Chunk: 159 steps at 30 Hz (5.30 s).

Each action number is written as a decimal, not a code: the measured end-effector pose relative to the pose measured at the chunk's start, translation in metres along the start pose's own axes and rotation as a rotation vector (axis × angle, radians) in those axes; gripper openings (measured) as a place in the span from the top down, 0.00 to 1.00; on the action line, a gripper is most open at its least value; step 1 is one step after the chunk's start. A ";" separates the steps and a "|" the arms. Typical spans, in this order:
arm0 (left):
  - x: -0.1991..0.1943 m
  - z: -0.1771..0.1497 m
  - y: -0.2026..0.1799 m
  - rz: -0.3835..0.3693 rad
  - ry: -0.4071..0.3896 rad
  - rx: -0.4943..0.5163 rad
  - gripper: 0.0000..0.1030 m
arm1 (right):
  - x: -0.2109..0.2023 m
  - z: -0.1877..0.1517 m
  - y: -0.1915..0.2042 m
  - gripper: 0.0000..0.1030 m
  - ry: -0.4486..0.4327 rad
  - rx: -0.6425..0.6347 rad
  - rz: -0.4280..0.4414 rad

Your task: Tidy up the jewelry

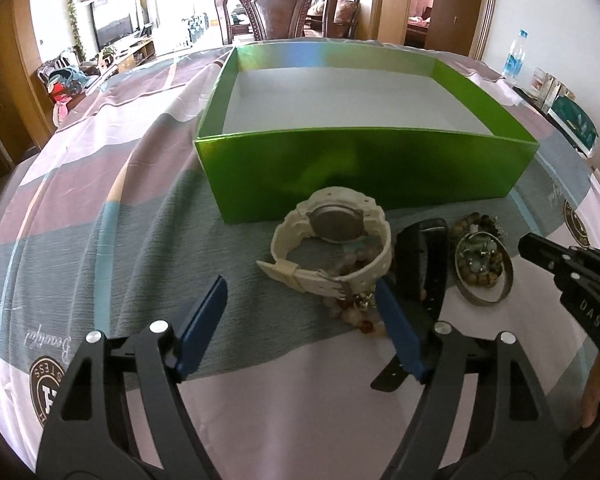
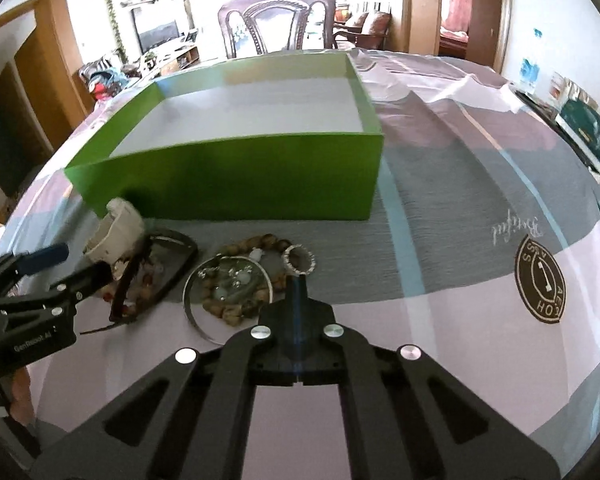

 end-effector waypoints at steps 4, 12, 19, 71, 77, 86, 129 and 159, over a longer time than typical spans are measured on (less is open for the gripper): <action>0.000 0.001 0.001 0.004 0.002 -0.001 0.24 | 0.000 -0.002 0.001 0.98 0.003 -0.014 -0.012; 0.003 0.003 0.002 0.014 0.007 0.003 0.22 | 0.003 -0.002 0.009 0.86 0.009 -0.046 -0.055; 0.004 0.003 0.002 0.017 0.011 0.005 0.21 | 0.006 -0.003 0.012 0.86 0.000 -0.082 -0.109; -0.013 0.015 0.024 0.016 -0.086 -0.040 0.34 | 0.001 0.007 0.014 0.62 0.067 -0.066 0.126; -0.015 0.015 0.027 0.005 -0.079 -0.047 0.33 | 0.000 0.034 0.052 0.62 0.031 -0.314 0.112; -0.014 0.017 0.030 -0.005 -0.084 -0.063 0.30 | 0.033 0.044 0.093 0.81 0.043 -0.481 0.147; -0.013 0.127 0.016 -0.023 -0.129 0.024 0.23 | 0.015 0.123 -0.002 0.55 -0.110 -0.178 -0.006; 0.022 0.025 0.007 -0.055 0.091 0.097 0.25 | 0.027 0.018 0.020 0.78 0.090 -0.293 0.137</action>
Point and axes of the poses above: each gripper's, at about its wrist camera, not at the fingertips, and x roughly the way its jaws point, y to its left, z to its top, the point moved 2 cm from there along x, roughly the way its jaws point, and after that the axes turned 12 degrees about -z, right-handed, at the moved point
